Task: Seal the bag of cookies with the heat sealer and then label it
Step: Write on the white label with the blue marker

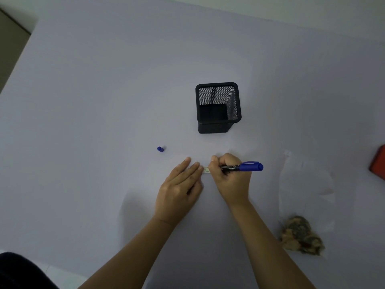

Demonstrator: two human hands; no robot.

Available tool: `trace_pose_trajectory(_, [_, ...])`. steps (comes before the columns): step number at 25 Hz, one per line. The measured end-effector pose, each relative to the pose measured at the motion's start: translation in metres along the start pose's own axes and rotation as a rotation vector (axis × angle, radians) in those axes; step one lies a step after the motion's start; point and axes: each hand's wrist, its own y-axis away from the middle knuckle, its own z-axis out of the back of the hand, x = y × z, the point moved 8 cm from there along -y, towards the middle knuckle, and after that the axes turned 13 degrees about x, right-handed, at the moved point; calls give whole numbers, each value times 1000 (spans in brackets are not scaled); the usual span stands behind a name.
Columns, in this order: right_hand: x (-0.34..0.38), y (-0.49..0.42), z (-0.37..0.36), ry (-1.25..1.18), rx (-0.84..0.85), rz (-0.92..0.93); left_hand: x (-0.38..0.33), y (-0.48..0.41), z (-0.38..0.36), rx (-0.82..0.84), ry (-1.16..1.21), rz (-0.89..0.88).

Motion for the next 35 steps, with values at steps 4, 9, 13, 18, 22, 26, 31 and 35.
trace_pose_trajectory(4, [0, 0, 1, 13, -7, 6, 1, 1, 0, -2, 2, -1])
trace_pose_trajectory(9, [-1, 0, 1, 3, -23, 0, 1, 1, 0, -5, 0, 3])
trace_pose_trajectory(13, [-1, 1, 1, 1, -25, 3, 1, 0, 0, -1, 3, 2])
trace_pose_trajectory(18, [-2, 1, 2, 10, -37, -5, 0, 0, 1, -2, 3, 1])
trace_pose_trajectory(22, [-2, 1, 3, 5, -51, 0, 0, 0, 0, 5, 3, -1])
trace_pose_trajectory(26, [-2, 2, 4, 6, -62, 5, 1, 0, 0, 0, 4, 6])
trace_pose_trajectory(31, [-1, 2, 3, -16, -63, 13, 1, 0, 0, 12, -3, 10])
trace_pose_trajectory(35, [-2, 3, 2, -22, -49, 8, 1, 0, 0, 4, -1, 10])
